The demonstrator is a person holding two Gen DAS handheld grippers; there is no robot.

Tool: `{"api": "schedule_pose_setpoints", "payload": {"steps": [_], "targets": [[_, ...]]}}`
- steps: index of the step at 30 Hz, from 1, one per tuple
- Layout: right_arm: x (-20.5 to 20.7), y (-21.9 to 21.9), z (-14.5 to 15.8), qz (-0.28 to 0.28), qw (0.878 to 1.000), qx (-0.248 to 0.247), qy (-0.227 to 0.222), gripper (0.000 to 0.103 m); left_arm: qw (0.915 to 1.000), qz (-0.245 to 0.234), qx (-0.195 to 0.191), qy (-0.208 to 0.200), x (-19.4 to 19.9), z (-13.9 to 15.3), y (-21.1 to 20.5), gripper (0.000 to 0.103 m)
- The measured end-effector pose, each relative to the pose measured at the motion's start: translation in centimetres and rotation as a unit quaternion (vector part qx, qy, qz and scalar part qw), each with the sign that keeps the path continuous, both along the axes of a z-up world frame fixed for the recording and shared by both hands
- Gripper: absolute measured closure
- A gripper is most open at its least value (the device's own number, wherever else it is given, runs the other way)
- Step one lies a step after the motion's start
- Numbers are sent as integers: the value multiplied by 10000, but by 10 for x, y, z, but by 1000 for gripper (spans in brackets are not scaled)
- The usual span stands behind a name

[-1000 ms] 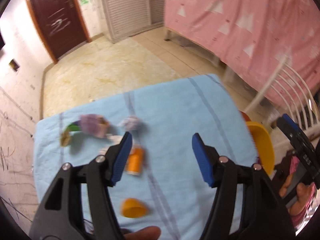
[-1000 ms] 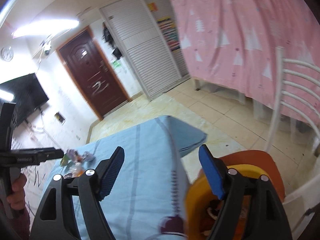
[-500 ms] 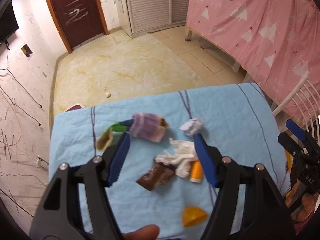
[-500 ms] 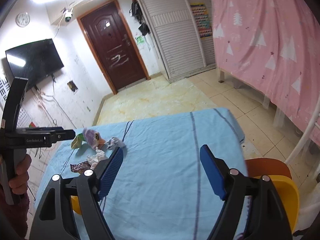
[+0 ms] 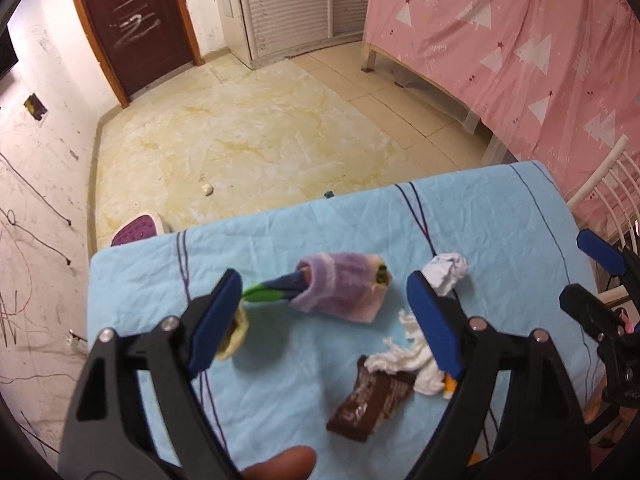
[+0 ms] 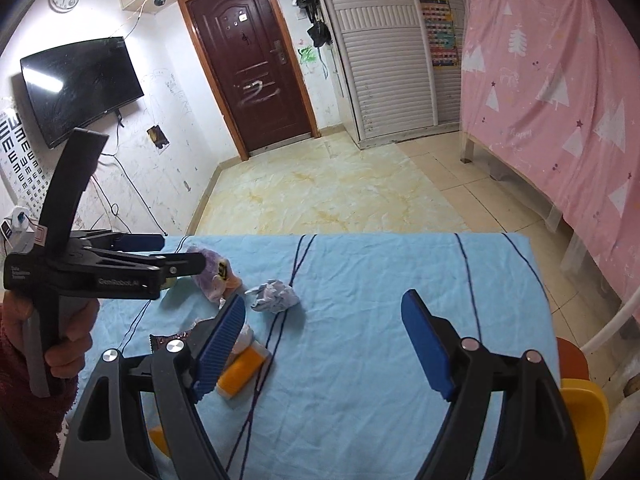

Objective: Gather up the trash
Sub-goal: 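Grasp the purple striped sock with the left tool while the right tool grasps the crumpled tissue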

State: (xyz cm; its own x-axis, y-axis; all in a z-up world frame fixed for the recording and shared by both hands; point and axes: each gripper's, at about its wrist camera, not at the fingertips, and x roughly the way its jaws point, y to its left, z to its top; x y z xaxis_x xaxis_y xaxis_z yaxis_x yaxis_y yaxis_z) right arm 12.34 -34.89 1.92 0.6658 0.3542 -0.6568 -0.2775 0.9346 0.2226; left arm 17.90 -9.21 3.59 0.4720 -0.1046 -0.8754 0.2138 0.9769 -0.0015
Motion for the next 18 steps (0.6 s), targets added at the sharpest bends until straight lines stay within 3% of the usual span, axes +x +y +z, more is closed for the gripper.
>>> {"api": "schedule_pose_setpoints", "payload": {"steps": [6, 9, 11, 12, 14, 18], "targets": [[13, 9, -7, 32, 9999, -49, 89, 29, 9998, 6, -30, 181, 13, -19, -2, 23], [17, 10, -12, 23, 9999, -63, 153, 29, 9994, -3, -50, 340, 16, -29, -3, 37], [19, 11, -14, 21, 9998, -54, 196, 29, 9990, 49, -78, 428, 18, -35, -2, 60], [21, 13, -15, 28, 9998, -53, 213, 29, 9987, 80, -142, 487, 18, -38, 1, 63], [23, 17, -16, 72, 9997, -88, 233, 28, 9986, 136, -164, 475, 18, -40, 4, 80], [27, 27, -20, 171, 9993, -142, 292, 27, 9981, 294, -324, 441, 17, -38, 14, 92]]}}
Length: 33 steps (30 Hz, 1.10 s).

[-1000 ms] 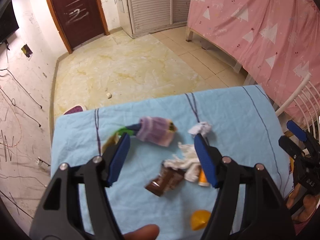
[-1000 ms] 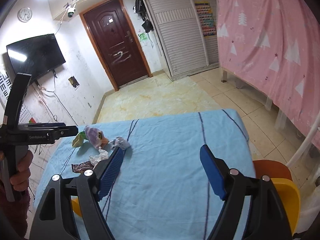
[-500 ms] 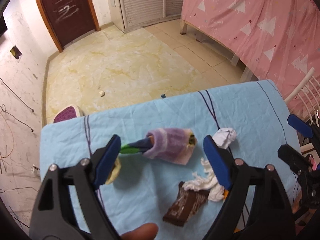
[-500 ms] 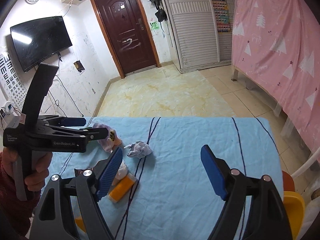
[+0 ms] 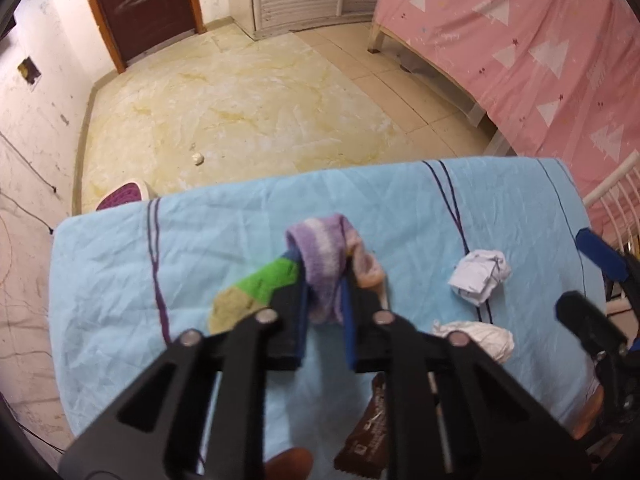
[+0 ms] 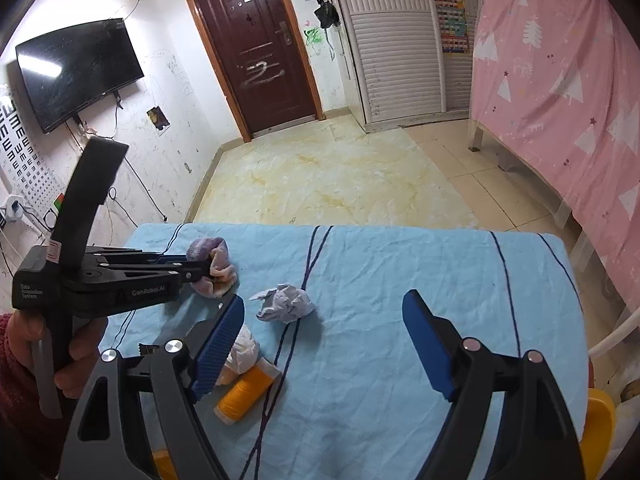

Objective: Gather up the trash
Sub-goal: 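Grasp the purple striped sock with the left tool while the right tool grasps the crumpled tissue, then carry the sock and tissue to the yellow bin and open both tools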

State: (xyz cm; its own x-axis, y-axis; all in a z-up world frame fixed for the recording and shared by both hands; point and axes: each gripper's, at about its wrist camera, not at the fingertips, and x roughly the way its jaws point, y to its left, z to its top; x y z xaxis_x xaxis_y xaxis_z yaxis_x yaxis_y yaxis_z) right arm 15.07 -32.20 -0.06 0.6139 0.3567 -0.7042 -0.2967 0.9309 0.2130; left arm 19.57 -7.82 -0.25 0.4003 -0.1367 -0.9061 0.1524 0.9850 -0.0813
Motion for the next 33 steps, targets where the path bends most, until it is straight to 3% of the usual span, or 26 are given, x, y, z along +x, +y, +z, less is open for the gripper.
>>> {"api": "schedule_pose_setpoints", "payload": {"steps": [14, 15, 17, 21, 33], "targets": [[34, 51, -26, 283, 9979, -415, 401, 25, 9965, 574, -408, -461, -29, 38, 49, 93], [35, 52, -28, 271, 9979, -423, 419, 27, 9963, 573, -413, -495, -30, 40, 51, 93], [37, 53, -33, 195, 9975, -477, 485, 50, 9960, 571, -422, -543, -33, 41, 54, 93], [39, 61, -41, 221, 9962, -652, 536, 68, 9958, 561, -432, -575, -36, 40, 59, 93], [21, 52, -28, 144, 9985, -479, 227, 70, 9949, 662, -367, -669, -50, 46, 56, 93]]}}
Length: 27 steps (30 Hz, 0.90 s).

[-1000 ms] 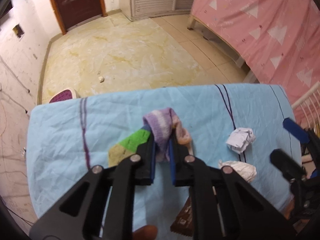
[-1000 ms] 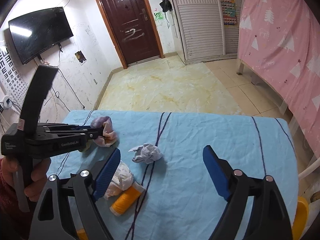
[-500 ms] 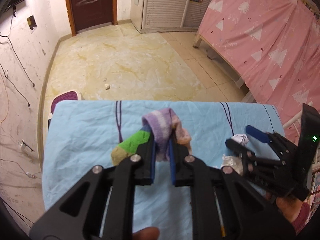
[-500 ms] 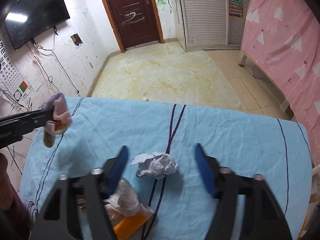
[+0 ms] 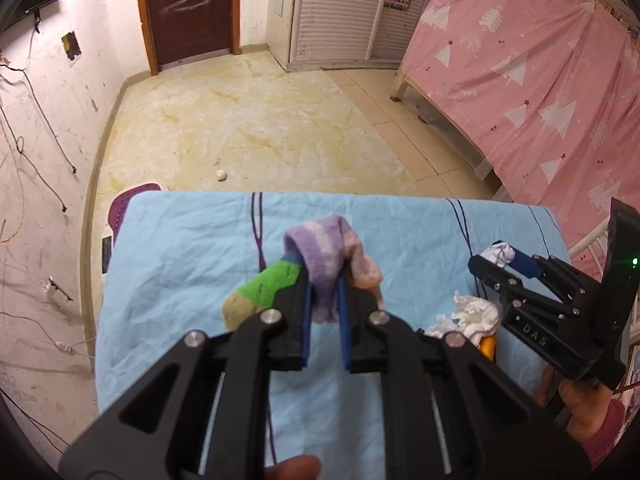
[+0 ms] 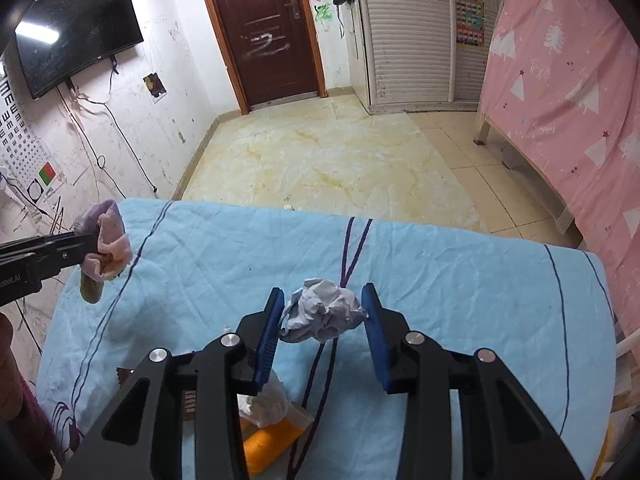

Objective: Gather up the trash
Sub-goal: 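Carry the sock and tissue to the yellow bin and open both tools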

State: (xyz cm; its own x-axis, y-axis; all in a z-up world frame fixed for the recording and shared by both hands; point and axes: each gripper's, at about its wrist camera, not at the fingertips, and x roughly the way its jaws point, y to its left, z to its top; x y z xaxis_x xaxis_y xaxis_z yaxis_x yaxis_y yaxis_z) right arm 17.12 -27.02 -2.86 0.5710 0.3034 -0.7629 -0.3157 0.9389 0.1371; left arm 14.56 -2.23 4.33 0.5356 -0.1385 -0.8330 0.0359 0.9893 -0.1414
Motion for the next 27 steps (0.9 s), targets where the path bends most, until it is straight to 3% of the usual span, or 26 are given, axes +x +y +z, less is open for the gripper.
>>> {"api": "schedule_pose_setpoints", "payload": {"steps": [12, 20, 27], "targets": [[-40, -51, 44, -275, 9973, 498, -469, 70, 9994, -169, 165, -271, -27, 33, -33, 93], [-89, -119, 74, -697, 9890, 860, -984, 70, 9969, -541, 282, -502, -50, 56, -77, 93], [-134, -190, 81, -1293, 9798, 755, -1325, 69, 9914, -1097, 306, -645, -67, 71, -140, 93]]}}
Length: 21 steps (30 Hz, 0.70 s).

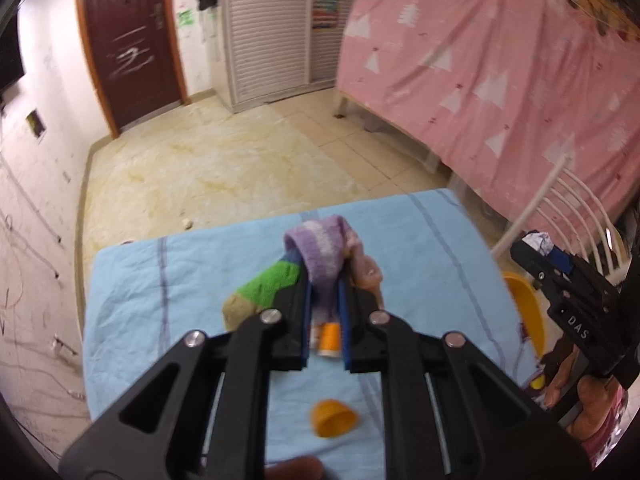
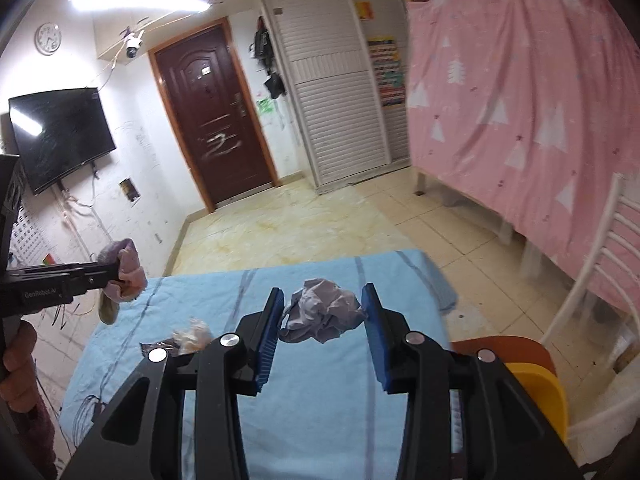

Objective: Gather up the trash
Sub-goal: 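Carry the sock and tissue to the yellow bin and open both tools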

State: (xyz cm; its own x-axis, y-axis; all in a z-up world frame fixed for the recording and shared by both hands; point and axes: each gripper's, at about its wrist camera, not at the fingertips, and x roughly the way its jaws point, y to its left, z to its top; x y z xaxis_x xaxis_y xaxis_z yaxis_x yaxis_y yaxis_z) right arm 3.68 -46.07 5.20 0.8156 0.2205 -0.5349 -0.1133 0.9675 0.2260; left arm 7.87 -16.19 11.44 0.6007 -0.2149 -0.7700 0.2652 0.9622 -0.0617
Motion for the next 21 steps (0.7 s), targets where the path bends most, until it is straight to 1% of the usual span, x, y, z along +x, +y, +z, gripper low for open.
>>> {"api": "schedule_pose_setpoints", "payload": {"steps": [4, 8, 10, 12, 17, 21], "targets": [[-22, -50, -6, -373, 9993, 99, -12, 69, 9997, -248, 85, -18, -6, 1, -39, 93], [-39, -87, -15, -690, 9975, 120, -9, 69, 9987, -471, 169, 49, -13, -2, -76, 93], [-48, -104, -24, -876, 9962, -39, 13, 69, 9978, -634, 142, 133, -17, -3, -95, 93], [-53, -111, -33, -1042, 9943, -217, 64, 69, 9956, -880, -5, 336, -22, -4, -110, 93], [-63, -142, -61, -1279, 9911, -228, 303, 69, 9906, -1320, 6, 358, -36, -4, -158, 93], [-70, -160, -79, -1368, 9896, -120, 418, 69, 9868, -1555, 12, 455, -40, -12, -194, 93]]}}
